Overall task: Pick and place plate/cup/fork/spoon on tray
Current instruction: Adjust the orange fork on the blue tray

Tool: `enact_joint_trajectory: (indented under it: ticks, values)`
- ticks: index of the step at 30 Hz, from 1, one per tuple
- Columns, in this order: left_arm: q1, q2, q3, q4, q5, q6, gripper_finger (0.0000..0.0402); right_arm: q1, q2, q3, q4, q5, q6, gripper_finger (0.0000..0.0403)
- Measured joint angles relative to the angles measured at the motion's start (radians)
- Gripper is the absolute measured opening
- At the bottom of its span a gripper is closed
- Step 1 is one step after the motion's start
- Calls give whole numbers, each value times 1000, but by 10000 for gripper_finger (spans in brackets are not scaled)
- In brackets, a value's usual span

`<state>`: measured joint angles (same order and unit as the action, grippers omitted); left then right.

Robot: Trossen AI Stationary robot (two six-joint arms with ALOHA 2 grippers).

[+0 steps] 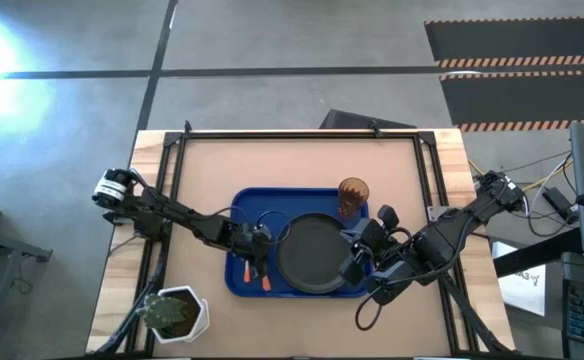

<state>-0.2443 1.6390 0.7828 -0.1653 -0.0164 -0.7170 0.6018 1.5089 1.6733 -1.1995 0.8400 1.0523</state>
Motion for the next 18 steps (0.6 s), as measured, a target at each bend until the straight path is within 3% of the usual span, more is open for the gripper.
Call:
enact_joint_trajectory:
  ticks: [18]
  values:
    - [0, -37, 35, -41, 11, 70, 0, 0, 0, 0, 0, 0, -4, 9]
